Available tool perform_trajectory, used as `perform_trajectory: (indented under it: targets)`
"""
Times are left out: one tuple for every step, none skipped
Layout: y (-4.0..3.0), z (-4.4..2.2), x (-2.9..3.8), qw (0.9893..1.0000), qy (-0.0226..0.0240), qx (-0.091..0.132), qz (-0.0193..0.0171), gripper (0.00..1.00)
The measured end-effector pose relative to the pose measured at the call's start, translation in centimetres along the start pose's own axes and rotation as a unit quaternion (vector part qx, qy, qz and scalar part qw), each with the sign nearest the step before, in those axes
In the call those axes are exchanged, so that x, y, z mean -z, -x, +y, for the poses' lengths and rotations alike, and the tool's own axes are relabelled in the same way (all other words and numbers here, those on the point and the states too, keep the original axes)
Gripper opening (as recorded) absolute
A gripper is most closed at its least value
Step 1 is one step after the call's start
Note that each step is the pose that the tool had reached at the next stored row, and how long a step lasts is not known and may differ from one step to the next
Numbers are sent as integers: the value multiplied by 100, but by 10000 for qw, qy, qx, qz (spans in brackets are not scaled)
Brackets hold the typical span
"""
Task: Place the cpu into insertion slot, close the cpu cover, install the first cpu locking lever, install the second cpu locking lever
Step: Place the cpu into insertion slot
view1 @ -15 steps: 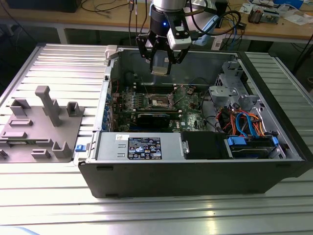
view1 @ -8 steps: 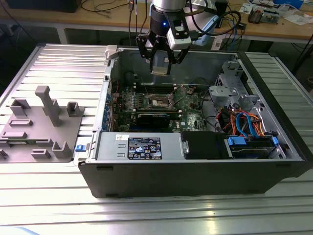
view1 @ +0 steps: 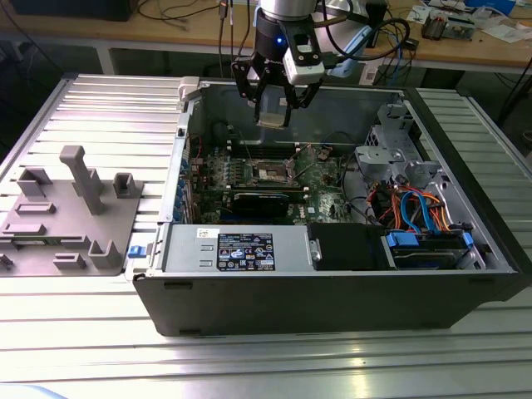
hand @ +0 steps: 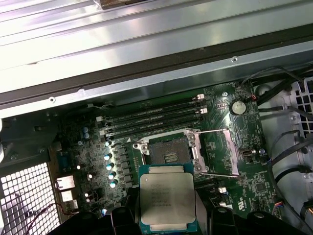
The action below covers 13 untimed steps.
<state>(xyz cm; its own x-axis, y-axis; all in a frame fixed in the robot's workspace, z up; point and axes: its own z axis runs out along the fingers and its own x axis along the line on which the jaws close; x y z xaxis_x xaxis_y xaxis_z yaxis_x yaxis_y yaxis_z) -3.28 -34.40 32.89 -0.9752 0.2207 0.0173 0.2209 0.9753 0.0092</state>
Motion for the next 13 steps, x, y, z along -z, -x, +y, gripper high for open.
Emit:
perform_trajectory:
  targets:
    - [0,0,0,10000,0,-4,0,54]
    - [0,0,0,10000,0,-8,0,54]
    - [0,0,0,10000,0,-12,0,54]
    - [0,0,0,10000,0,-17,0,54]
    - [0,0,0,10000,0,-21,0,54]
    - [0,0,0,10000,0,-28,0,54]
    - [0,0,0,10000,1,-31,0,54]
    - [0,0,0,10000,1,-35,0,54]
    - [0,0,0,10000,0,-39,0,54]
    - [0,0,0,10000,1,-43,-1,54]
    - [0,0,0,10000,1,-48,-1,54]
    - [0,0,0,10000,1,-52,-1,54]
    - [0,0,0,10000,1,-60,-1,54]
